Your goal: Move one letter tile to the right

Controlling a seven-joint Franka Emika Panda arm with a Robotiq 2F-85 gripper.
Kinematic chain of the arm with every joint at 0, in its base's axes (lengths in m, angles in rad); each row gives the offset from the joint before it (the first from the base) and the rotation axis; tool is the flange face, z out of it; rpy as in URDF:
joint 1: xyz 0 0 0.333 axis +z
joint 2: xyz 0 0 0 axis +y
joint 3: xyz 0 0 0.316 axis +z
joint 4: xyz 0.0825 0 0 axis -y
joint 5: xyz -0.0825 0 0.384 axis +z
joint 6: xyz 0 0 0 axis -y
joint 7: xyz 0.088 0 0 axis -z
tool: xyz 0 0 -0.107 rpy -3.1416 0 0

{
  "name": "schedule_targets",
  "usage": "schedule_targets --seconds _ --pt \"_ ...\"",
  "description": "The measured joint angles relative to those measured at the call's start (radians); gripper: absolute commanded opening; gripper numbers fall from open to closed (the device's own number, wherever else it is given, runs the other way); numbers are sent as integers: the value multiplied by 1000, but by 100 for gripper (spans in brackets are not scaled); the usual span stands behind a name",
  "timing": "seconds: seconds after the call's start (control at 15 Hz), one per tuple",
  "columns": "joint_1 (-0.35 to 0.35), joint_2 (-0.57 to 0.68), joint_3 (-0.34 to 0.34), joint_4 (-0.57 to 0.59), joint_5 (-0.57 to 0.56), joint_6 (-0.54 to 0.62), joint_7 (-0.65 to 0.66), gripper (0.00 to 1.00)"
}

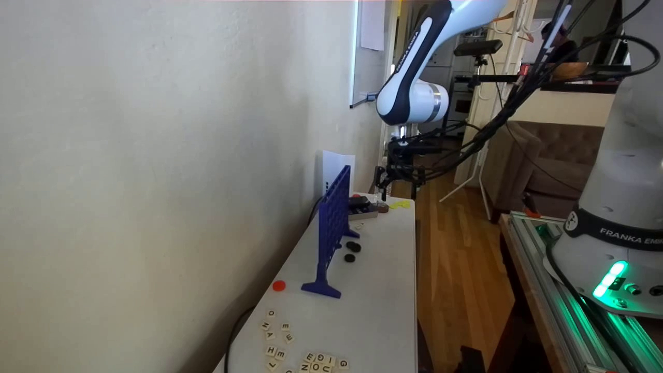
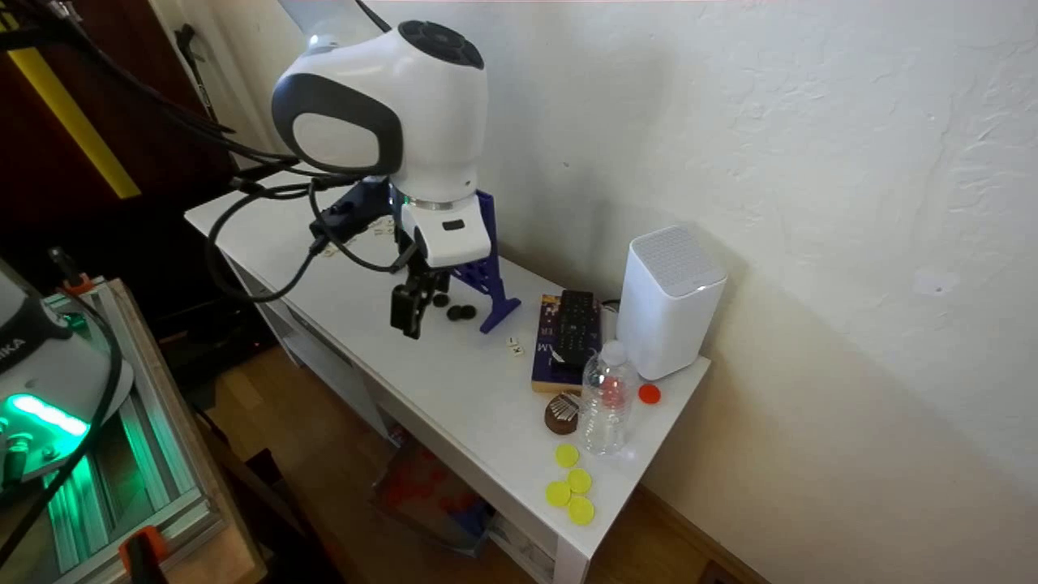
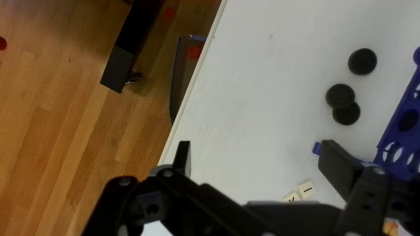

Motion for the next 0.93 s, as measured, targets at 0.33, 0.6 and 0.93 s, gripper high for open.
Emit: schedule_targets --seconds 0.33,0.6,0.93 --pt "9 -160 28 -127 9 -114 -47 100" --pt "56 -342 63 -266 -81 -112 -101 100" --pt "102 -556 167 -318 -278 -224 -74 100"
